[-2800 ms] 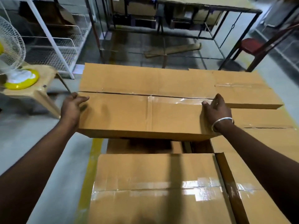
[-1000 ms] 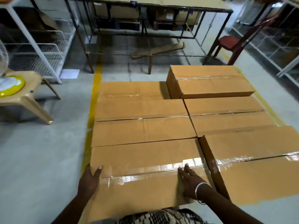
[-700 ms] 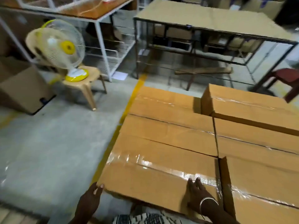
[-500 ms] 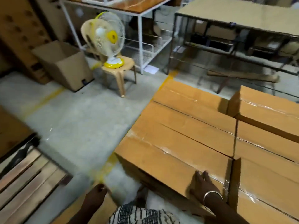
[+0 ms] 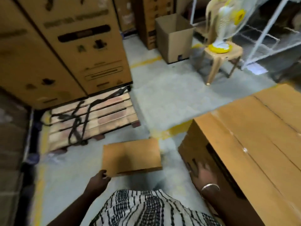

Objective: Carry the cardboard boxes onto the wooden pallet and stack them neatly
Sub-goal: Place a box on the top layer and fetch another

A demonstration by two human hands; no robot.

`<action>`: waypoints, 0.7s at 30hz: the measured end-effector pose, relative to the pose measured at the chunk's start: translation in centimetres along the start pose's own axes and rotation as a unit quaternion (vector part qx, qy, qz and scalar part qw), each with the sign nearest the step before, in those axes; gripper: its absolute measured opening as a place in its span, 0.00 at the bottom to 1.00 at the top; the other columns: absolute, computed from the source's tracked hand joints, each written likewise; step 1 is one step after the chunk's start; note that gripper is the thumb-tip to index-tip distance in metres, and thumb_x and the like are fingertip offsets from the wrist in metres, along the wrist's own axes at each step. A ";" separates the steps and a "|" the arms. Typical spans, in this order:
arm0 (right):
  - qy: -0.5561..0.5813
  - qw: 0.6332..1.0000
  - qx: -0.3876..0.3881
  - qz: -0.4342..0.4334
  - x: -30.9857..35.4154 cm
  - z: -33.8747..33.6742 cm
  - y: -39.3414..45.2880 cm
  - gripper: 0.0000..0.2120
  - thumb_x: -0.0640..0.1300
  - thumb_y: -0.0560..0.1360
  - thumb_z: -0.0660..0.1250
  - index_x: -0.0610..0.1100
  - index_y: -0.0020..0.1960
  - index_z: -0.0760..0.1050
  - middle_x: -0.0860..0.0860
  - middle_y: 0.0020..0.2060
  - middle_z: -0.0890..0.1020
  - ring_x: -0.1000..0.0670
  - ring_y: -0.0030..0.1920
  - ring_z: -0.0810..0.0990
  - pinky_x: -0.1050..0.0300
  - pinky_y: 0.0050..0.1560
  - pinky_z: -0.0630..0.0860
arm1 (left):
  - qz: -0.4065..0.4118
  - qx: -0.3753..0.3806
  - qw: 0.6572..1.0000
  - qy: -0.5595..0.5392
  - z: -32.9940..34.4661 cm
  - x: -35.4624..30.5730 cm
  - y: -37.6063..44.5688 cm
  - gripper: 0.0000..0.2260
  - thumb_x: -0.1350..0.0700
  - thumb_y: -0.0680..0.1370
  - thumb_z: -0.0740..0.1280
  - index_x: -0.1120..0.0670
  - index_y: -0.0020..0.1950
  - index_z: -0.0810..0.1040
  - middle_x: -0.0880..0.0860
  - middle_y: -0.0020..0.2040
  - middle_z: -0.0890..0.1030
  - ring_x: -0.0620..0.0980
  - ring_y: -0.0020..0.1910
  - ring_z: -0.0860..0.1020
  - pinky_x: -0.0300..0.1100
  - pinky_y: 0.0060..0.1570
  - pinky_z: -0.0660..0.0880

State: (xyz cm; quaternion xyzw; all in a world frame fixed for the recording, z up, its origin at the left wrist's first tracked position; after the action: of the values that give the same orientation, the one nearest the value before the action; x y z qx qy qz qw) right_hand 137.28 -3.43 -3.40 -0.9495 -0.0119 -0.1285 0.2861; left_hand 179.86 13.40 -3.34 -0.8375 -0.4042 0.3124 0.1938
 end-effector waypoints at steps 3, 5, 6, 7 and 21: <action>-0.011 0.996 0.018 -0.085 6.6 2.6 0.6 0.31 0.58 0.77 0.62 0.47 0.76 0.62 0.45 0.73 0.68 0.42 0.73 0.65 0.50 0.70 0.64 | -0.034 -0.019 0.999 -0.015 -2.6 3.4 -0.7 0.20 0.52 0.78 0.69 0.56 0.68 0.74 0.57 0.61 0.81 0.55 0.59 0.80 0.44 0.54 0.73; -0.018 0.994 0.038 -0.103 9.9 4.3 0.9 0.31 0.58 0.75 0.62 0.48 0.76 0.63 0.47 0.70 0.72 0.43 0.70 0.70 0.50 0.70 0.66 | -0.049 -0.020 0.998 -0.038 -3.9 5.4 -0.6 0.20 0.51 0.78 0.69 0.55 0.68 0.74 0.57 0.61 0.81 0.55 0.59 0.80 0.44 0.55 0.74; -0.013 0.993 0.056 -0.101 11.8 5.3 1.1 0.31 0.57 0.76 0.63 0.48 0.75 0.64 0.47 0.69 0.73 0.44 0.68 0.72 0.50 0.68 0.68 | -0.055 -0.017 0.997 -0.047 -4.6 6.7 -0.2 0.20 0.51 0.78 0.69 0.55 0.68 0.73 0.57 0.62 0.81 0.55 0.59 0.79 0.44 0.55 0.73; -0.010 0.993 0.069 -0.096 13.3 6.2 1.4 0.30 0.56 0.76 0.64 0.48 0.75 0.64 0.46 0.69 0.74 0.44 0.68 0.72 0.51 0.66 0.70 | -0.059 -0.018 0.996 -0.062 -5.1 7.8 0.4 0.20 0.51 0.78 0.69 0.54 0.69 0.73 0.57 0.62 0.80 0.56 0.59 0.79 0.45 0.56 0.73; 0.043 0.984 0.141 0.097 25.9 14.6 6.3 0.21 0.52 0.76 0.69 0.44 0.65 0.76 0.41 0.58 0.82 0.41 0.61 0.78 0.55 0.62 0.70 | -0.160 0.088 0.976 -0.116 -9.4 22.4 13.4 0.15 0.55 0.77 0.70 0.56 0.63 0.78 0.59 0.57 0.82 0.57 0.56 0.80 0.48 0.57 0.74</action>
State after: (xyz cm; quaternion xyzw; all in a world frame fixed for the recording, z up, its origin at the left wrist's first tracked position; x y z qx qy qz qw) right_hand 166.41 -2.00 -12.04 -0.8897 0.0749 -0.1383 0.4285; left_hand 204.40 22.57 -12.46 -0.6997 -0.5237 0.4066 0.2663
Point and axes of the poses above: each hand's wrist, its own y-axis towards the middle knuckle, its own z-axis out of the palm, x = y × z, the point moved 4 cm from there along y, towards the middle knuckle
